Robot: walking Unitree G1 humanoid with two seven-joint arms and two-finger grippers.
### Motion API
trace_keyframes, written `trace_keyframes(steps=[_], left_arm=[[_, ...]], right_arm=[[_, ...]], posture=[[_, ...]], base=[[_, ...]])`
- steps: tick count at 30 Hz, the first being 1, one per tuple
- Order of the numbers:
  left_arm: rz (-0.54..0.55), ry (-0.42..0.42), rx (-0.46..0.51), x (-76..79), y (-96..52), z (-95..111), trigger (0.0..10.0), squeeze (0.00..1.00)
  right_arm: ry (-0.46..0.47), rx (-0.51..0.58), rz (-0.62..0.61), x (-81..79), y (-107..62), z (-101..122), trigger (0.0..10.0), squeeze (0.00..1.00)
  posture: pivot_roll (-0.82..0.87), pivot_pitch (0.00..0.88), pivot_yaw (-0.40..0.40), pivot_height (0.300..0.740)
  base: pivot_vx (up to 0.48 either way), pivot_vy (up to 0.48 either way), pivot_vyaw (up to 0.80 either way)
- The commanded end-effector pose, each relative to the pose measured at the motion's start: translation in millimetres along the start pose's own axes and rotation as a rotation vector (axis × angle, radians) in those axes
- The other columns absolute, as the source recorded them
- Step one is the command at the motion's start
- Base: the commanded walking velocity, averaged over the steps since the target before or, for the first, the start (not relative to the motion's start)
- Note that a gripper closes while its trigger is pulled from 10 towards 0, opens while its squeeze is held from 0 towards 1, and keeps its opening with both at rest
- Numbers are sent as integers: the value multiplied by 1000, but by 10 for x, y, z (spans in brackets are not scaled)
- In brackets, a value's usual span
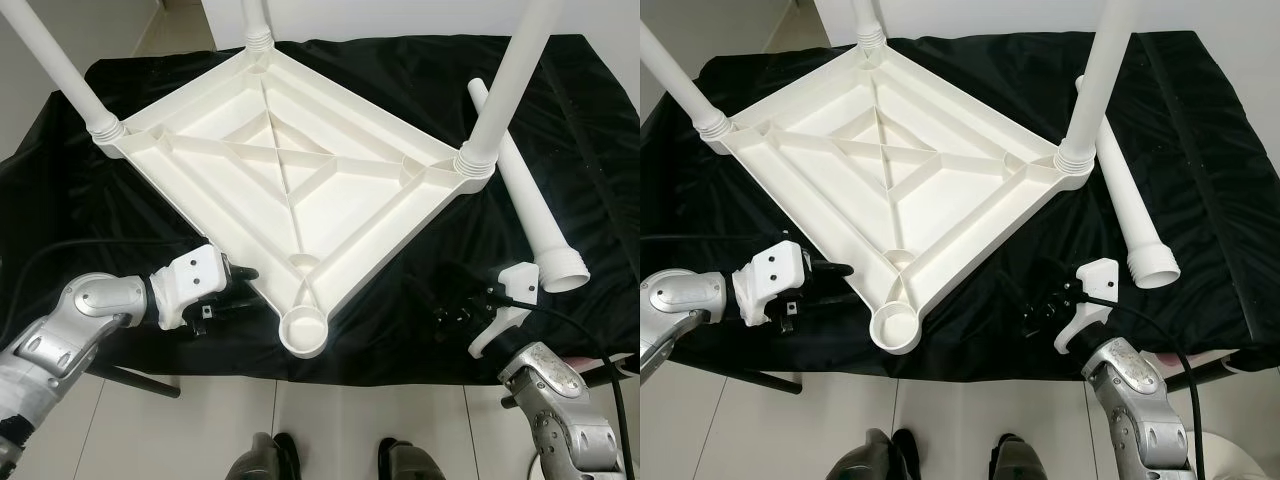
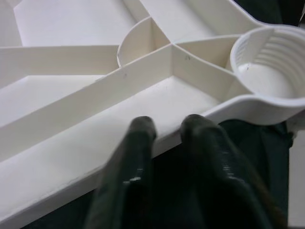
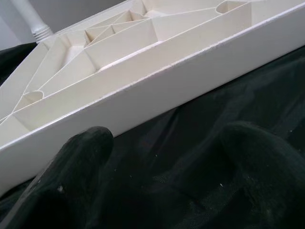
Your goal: Building children table
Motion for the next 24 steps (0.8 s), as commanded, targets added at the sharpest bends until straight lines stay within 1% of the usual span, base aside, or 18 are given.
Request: trace_keyframes(steps=[1,4,9,10,11,12,13,15,16,18,19,20,22,23,24], left_arm=[[-559,-49,123,612,-150,109,0,0],[-597,-76,133,693,-213,147,0,0],[-584,-77,129,690,-230,141,0,0],[-577,-78,130,682,-232,143,2000,0],[-574,-91,132,669,-242,153,6000,0],[-574,-91,132,669,-242,153,6000,0],[-561,-142,140,608,-253,194,10000,996],[-561,-142,140,608,-253,194,10000,996],[-539,-170,154,544,-251,243,10000,1000],[-539,-170,154,544,-251,243,10000,1000],[-519,-203,172,489,-258,304,10000,1000],[-519,-203,172,489,-258,304,10000,1000],[-480,-251,221,389,-293,437,10000,1000],[-480,-251,221,389,-293,437,10000,1000],[-461,-261,241,353,-314,489,10000,1000]], right_arm=[[7,-15,-1,-10,-13,-33,10000,0],[6,-19,8,-19,6,-35,10000,0],[7,-19,11,-18,24,-35,10000,0],[8,-19,11,-17,27,-33,10000,0],[9,-19,11,-17,30,-35,10000,0],[9,-19,11,-17,30,-35,10000,0],[12,-18,13,-29,32,-42,10000,0],[12,-18,13,-29,32,-42,10000,0],[16,-17,17,-43,36,-46,10000,0],[16,-17,17,-43,36,-46,10000,0],[21,-14,19,-54,44,-51,10000,0],[21,-14,19,-54,44,-51,10000,0],[29,-6,22,-67,77,-56,10000,0],[29,-6,22,-67,77,-56,10000,0],[33,-1,27,-79,95,-55,10000,0]], posture=[[-166,227,139,740],[-159,223,133,740],[-159,216,129,740],[-159,216,129,740],[-157,211,126,740],[-157,211,126,740],[-155,208,124,740],[-155,208,124,740],[-152,208,118,740],[-152,208,118,740],[-150,202,114,740],[-150,202,114,740],[-142,196,100,740],[-142,196,100,740],[-142,190,99,740]], base=[[0,0,0],[0,0,0],[0,0,0],[0,0,0],[0,0,0],[0,0,0],[0,0,0],[0,0,0],[0,0,0],[0,0,0],[0,0,0],[0,0,0],[0,0,0],[0,0,0],[0,0,0]])
Point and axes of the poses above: a point about 5 cm out from each wrist's last joint towards the gripper, its own y axis pointing out of the wrist towards the gripper, its own z axis along the axis of the wrist's last joint, x = y × z, the point moved 5 cm from there along y, pointing out of the wrist towards the gripper, and after that the axes turned 13 degrees about y, right-handed, at the moved point
